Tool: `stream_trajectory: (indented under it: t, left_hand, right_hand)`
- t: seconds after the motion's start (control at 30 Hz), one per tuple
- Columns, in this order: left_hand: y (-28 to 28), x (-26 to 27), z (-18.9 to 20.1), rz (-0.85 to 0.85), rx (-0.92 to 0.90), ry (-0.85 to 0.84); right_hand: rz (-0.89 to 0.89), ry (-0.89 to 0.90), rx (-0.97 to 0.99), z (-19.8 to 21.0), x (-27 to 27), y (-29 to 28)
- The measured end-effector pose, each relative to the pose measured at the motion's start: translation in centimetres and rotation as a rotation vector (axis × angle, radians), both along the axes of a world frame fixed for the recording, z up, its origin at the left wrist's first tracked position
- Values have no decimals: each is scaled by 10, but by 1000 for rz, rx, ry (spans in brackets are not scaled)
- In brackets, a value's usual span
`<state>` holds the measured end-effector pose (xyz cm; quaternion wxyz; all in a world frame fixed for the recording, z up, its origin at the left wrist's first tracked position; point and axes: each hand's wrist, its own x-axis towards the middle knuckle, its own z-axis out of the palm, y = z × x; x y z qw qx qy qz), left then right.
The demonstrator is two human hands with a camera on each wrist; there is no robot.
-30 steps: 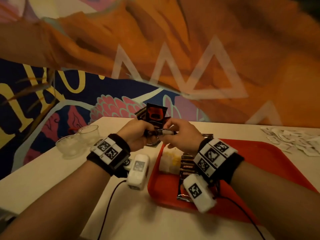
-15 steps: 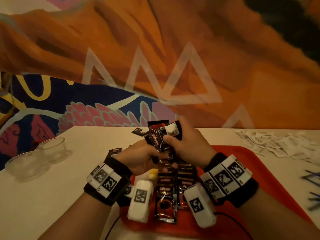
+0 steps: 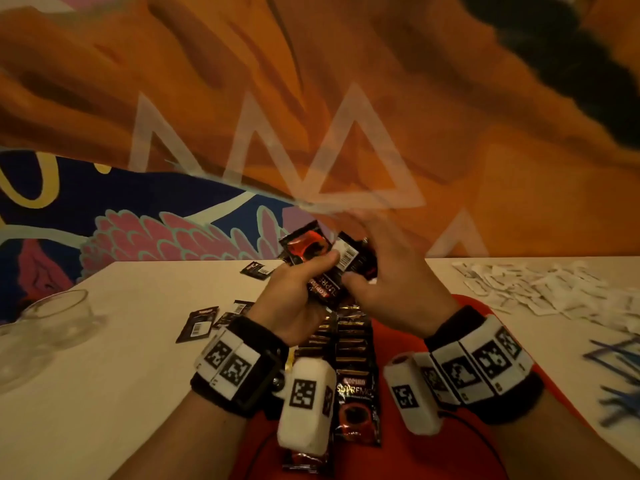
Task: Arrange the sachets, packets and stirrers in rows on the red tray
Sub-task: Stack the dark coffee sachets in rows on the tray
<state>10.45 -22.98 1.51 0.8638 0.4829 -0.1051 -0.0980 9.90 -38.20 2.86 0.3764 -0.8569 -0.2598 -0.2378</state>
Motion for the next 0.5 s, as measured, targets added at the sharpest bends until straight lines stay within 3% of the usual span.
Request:
stream_trajectory:
  t: [0.13, 0.23, 0.37, 0.5]
  left_hand:
    - [-6, -6, -18, 52, -12, -62]
    - [0, -14, -30, -39, 53, -90]
    - [16, -17, -36, -241, -103, -104]
    - [16, -18, -34, -221, -202, -74]
  right_hand:
    - [28, 167, -240, 0, -20, 8]
    - [-29, 101, -457, -8, -27, 18]
    - [30, -12, -471, -10, -29, 24]
    - [87, -18, -511, -7, -30, 22]
